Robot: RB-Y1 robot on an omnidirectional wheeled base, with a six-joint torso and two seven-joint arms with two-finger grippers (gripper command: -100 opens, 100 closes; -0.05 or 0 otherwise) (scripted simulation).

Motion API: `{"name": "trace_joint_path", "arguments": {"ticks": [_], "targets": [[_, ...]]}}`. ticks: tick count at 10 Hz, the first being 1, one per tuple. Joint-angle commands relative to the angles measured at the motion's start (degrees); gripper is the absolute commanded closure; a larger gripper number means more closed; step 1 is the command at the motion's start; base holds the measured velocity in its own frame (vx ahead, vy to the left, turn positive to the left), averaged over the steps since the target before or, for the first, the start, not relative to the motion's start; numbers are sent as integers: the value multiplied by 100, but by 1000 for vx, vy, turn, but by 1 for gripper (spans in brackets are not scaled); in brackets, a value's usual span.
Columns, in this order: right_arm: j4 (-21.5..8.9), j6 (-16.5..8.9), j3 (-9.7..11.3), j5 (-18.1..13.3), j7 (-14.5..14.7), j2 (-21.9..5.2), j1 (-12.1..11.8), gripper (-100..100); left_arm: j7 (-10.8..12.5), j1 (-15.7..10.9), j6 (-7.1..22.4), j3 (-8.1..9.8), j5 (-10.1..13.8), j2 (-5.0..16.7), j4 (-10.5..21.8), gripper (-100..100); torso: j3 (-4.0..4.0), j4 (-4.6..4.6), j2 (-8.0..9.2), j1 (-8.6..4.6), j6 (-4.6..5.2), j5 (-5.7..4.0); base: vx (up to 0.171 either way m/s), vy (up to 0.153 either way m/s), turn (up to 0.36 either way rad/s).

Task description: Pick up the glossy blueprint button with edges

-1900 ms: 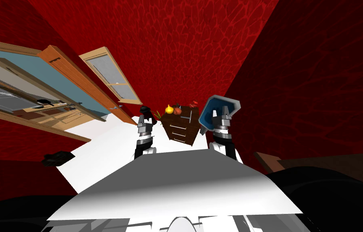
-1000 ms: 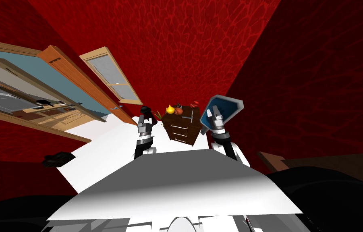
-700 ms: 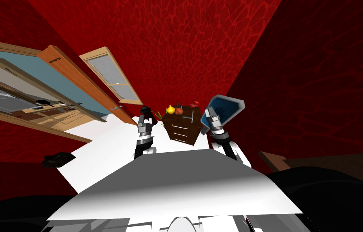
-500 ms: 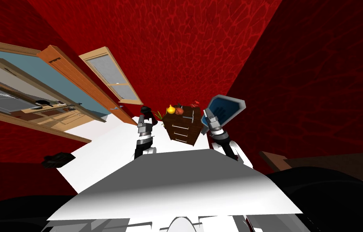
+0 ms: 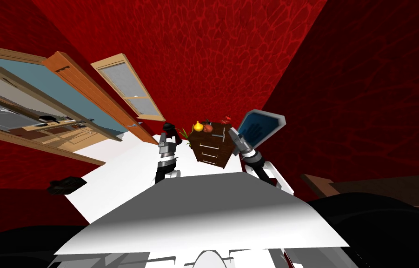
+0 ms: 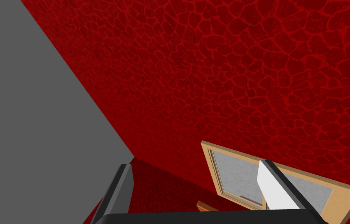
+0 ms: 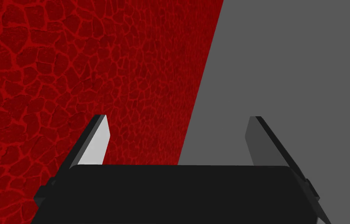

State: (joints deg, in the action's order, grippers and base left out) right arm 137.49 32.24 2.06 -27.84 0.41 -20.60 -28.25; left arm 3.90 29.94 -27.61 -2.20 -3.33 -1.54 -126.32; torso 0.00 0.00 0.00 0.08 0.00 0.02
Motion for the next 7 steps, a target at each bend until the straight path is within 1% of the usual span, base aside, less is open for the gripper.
{"name": "trace_joint_path", "arguments": {"ticks": [1,2,3,4,5,6,7], "targets": [[30,119,63,-286,119,-248,34,-100,0,0,0,0,0,0,0,0,0,0,0,0,0,0,0,35,-6],[30,119,63,-442,119,-248,34,-100,0,0,0,0,0,0,0,0,0,0,0,4,0,0,3,38,-10],[30,119,63,-498,119,-248,34,-100,0,0,0,0,0,0,0,0,-1,0,-1,6,0,1,2,18,-3],[55,237,128,-719,238,-495,75,-100,0,0,0,0,0,0,0,0,-1,0,-1,0,0,0,-1,35,-8],[55,237,128,-890,238,-495,75,-100,0,0,0,0,0,0,0,0,-1,0,-2,4,-1,0,0,36,-8],[55,237,128,-936,238,-495,75,-100,0,0,0,0,0,0,0,0,-1,0,-1,5,0,1,2,19,-2],[77,358,196,-1154,359,-751,122,-100,0,0,0,0,0,0,0,0,-1,0,-1,0,0,0,6,40,-8]]}}
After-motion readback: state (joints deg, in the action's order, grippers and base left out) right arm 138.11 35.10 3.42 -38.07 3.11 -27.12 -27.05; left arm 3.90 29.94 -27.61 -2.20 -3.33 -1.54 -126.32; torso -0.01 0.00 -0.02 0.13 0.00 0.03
